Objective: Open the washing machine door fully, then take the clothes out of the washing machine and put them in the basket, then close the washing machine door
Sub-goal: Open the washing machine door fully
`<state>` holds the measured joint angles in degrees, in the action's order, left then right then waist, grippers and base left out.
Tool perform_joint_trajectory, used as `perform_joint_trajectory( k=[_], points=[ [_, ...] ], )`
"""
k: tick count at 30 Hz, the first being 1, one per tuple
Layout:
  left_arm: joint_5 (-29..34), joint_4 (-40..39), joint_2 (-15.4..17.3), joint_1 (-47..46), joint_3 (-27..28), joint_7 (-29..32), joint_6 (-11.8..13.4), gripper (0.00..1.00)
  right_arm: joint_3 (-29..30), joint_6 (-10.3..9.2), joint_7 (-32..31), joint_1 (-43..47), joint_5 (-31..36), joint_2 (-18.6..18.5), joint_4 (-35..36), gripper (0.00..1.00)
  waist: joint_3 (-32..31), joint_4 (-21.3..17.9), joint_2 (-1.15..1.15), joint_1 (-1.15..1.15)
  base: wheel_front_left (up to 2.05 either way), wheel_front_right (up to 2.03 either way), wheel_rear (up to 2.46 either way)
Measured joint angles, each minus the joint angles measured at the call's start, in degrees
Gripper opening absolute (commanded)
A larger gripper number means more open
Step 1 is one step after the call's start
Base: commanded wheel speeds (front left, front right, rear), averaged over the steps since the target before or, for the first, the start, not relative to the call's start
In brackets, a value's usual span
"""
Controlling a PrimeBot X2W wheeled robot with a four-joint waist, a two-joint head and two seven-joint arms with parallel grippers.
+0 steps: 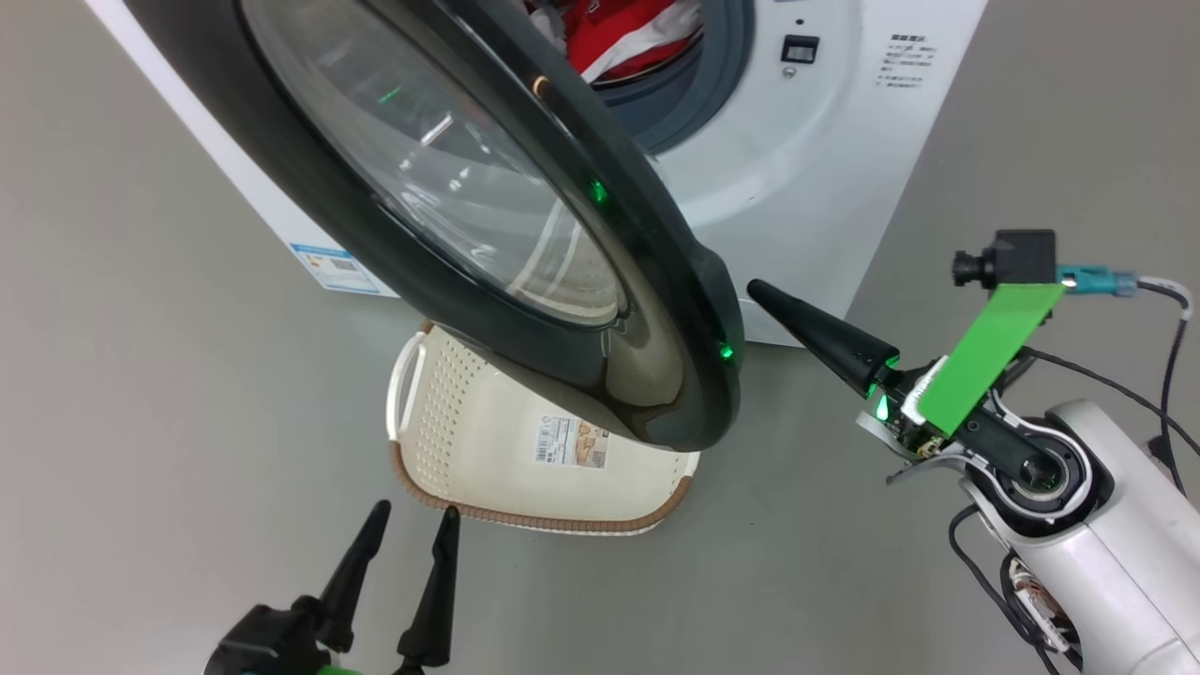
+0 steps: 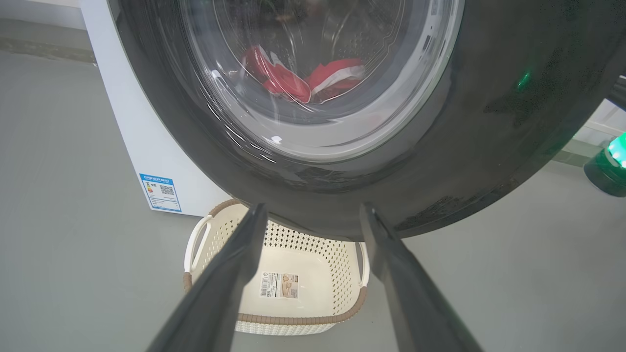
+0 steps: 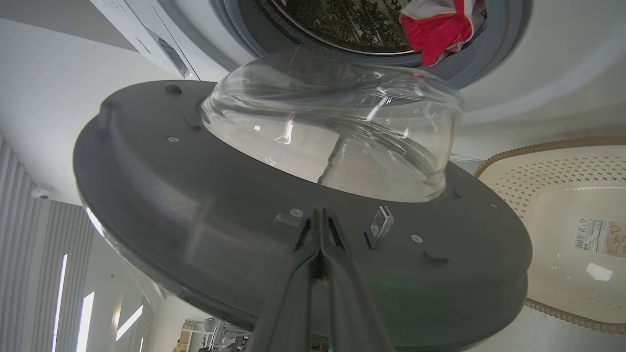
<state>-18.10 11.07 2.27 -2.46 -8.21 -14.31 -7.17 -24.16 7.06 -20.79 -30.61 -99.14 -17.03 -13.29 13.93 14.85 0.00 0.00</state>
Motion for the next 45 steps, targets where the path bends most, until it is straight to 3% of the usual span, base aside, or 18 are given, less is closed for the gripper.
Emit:
perform_joint_trajectory(
  k=[17,37,45],
  points=[
    [-1.08,1.26,-0.01,-0.35,-2.11,0.00,0.00,1.00,1.53,-0.01,-7.54,-0.15,3.96,3.53,-4.10,0.00,-1.33,4.45,0.00,0.00,0.00,0.00,0.00],
    [-1.05,1.63,0.00,1.89,-1.94,0.00,0.09,1.00,0.32,-0.01,-9.85,6.38,7.02,9.44,-2.76,0.00,-6.59,13.37,0.00,0.00,0.00,0.00,0.00],
    [-1.04,0.33,0.01,2.87,-0.36,0.00,0.94,1.00,-1.82,-0.01,-10.83,6.38,7.46,11.47,-2.70,0.00,-7.42,14.83,0.00,0.00,0.00,0.00,0.00]
  ],
)
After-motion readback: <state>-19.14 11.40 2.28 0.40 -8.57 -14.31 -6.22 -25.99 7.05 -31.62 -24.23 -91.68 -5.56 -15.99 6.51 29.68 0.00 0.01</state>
